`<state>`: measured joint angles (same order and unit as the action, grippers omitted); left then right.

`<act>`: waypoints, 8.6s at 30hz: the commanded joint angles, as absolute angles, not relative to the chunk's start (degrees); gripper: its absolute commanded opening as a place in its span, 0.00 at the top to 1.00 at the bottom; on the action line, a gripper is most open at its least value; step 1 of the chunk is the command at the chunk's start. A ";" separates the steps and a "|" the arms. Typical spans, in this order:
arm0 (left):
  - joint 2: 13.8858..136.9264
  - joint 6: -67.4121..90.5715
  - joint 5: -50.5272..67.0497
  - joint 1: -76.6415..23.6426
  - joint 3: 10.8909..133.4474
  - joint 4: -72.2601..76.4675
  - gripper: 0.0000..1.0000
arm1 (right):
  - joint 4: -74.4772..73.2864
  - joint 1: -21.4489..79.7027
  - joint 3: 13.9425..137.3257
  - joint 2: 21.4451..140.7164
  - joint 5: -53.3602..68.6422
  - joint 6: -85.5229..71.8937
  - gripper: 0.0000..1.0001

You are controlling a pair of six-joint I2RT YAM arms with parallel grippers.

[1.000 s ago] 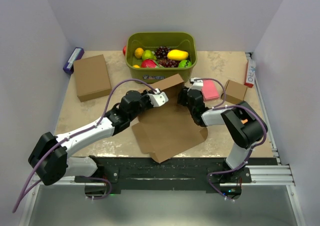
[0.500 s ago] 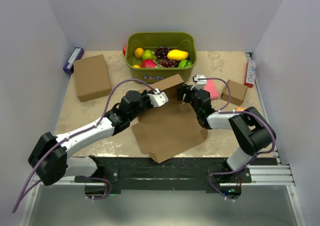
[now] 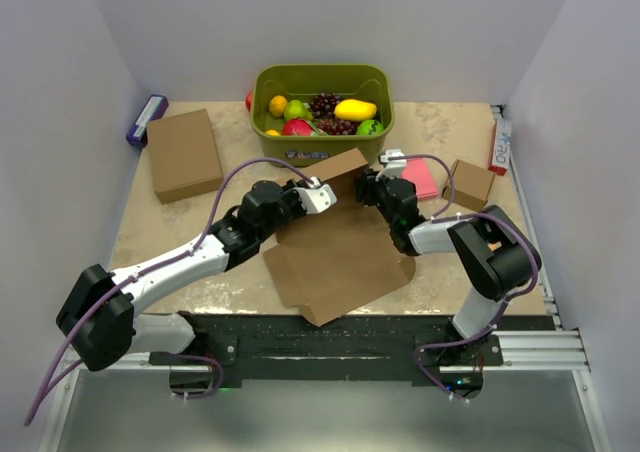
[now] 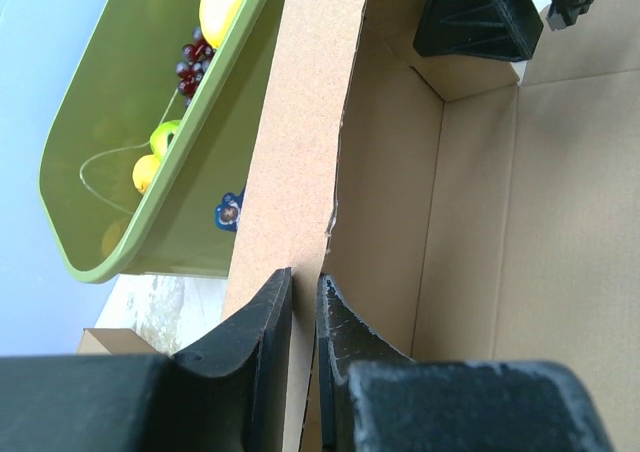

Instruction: Fold the paper box

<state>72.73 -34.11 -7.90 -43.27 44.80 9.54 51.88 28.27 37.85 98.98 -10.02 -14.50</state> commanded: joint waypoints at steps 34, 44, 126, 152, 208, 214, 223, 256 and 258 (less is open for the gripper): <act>71.19 -32.08 -10.98 -43.33 44.83 6.42 1.00 | 38.76 28.30 41.05 95.98 -37.26 -23.91 1.00; 70.84 -31.82 -10.37 -43.24 44.74 6.59 1.00 | 38.31 28.39 39.90 94.48 -39.91 -25.23 1.00; 91.86 -16.54 -13.19 -39.74 74.72 -2.26 1.00 | -14.67 19.69 57.82 50.01 1.58 -23.12 0.14; 66.18 14.15 16.43 -5.19 50.80 -3.17 1.00 | -9.94 20.30 59.77 44.47 17.75 -28.56 0.07; 47.46 10.03 31.19 -0.97 42.97 8.00 0.12 | -43.57 54.59 98.67 73.64 -21.73 -5.82 1.00; 51.84 6.25 44.09 -3.42 49.28 13.36 0.12 | -51.84 50.02 109.76 81.73 -2.39 5.53 1.00; 56.60 -6.06 49.91 -7.56 62.22 10.37 0.02 | -58.25 41.84 118.10 87.00 10.28 16.43 1.00; 73.92 -7.73 64.07 -13.45 68.73 7.56 0.76 | -62.31 37.36 120.06 95.10 21.97 26.19 1.00; 74.09 -7.91 64.25 -13.45 68.29 7.47 0.87 | -62.23 37.26 120.06 95.36 22.06 26.28 1.00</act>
